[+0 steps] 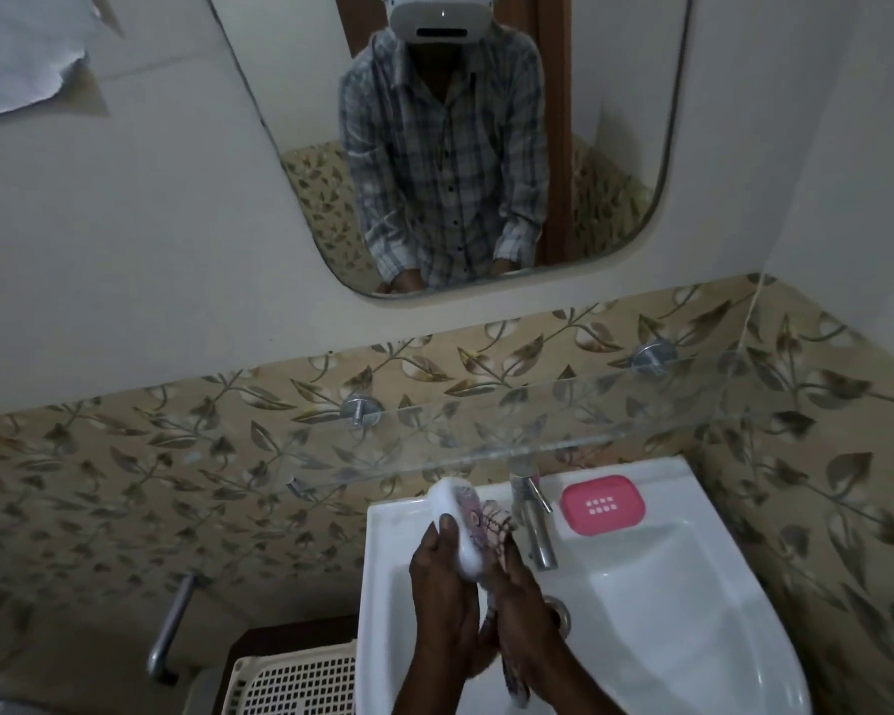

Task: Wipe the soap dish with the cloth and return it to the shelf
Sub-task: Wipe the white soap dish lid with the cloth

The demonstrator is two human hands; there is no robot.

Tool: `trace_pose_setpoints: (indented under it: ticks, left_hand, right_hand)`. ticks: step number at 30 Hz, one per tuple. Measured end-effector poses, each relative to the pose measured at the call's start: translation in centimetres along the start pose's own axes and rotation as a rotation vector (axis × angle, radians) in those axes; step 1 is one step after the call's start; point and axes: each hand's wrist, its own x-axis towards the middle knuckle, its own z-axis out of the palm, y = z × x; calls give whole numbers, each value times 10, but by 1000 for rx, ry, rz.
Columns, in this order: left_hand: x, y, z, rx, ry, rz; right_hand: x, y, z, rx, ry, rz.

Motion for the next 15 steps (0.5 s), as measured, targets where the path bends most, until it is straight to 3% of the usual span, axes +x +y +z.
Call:
trace_pose_setpoints:
  ticks: [3,7,11,15]
  left_hand:
    - [9,5,-8,-90,74,-26]
    - [11,14,-34,-278,126,-57]
    - [3,14,-63,-381,179,-40]
    - [-11,16,-70,-423,197,-26]
  right_hand:
    - [-6,12,1,-44,-85,-22]
    - [-1,1,-15,-83,61,-40]
    - [16,-3,-35,-478,178,16]
    - [32,3,-14,-223,148,23]
